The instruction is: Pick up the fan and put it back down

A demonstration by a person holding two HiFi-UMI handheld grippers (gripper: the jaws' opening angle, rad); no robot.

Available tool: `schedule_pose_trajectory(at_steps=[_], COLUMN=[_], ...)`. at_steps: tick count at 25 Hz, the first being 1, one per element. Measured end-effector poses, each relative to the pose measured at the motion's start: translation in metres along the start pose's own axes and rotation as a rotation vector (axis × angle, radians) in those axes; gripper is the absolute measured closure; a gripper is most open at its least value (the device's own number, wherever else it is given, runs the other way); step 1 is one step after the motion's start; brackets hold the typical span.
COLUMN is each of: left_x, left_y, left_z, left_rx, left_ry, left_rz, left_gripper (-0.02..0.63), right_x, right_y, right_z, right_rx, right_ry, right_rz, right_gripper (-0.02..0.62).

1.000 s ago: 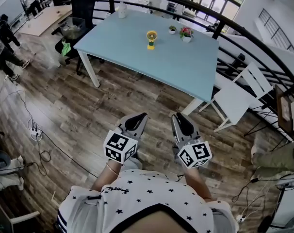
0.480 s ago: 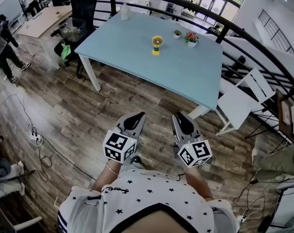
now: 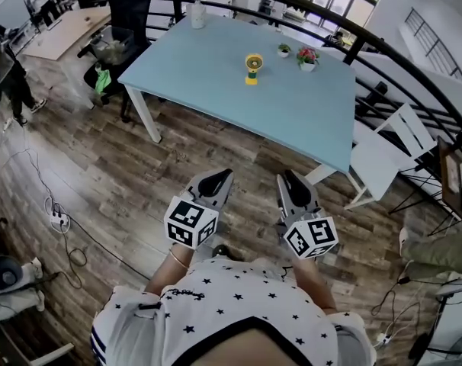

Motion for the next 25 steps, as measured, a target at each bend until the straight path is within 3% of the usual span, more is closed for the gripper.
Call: schedule_pose_trajectory(at_steps=[7,11,18,25], left_x=[-0.012,-0.026,-0.068,-0.107], left_y=[-0.004,-0.005,-0.005,-0.035], left_z=[0.007,0.003,-0.009,-0.029], left_rx=[-0.016,-0.010,-0.022,-0.007], left_ry=[0.022,0.015,-0.010,-0.029], left_rz=[0.011,-0.029,-0.143,-0.181], left_gripper=[0.577,0.577,0.577,0.577], right_x=[-0.002,0.009,0.017,0.036], right_y=[-0.010,-0.026,-0.092,-0.154], right_z=[0.010,0.010,0.010,0.015], right_rx=[-0.033,-0.016,-0.002,-0.021], right_ry=[-0.008,-0.010,-0.026,-0.043], right_rz=[0.015,0.030,-0.062,-0.116], right_gripper=[0.511,0.511,0.505,0.499])
Point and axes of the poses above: the fingertips, and each gripper's own axes: y backward along the fingers, x to its right, z out of its underside, the point moved 7 cm from there along y, backward along the fingers, and after that the axes turned 5 degrees about z, right-handed, at the moved point
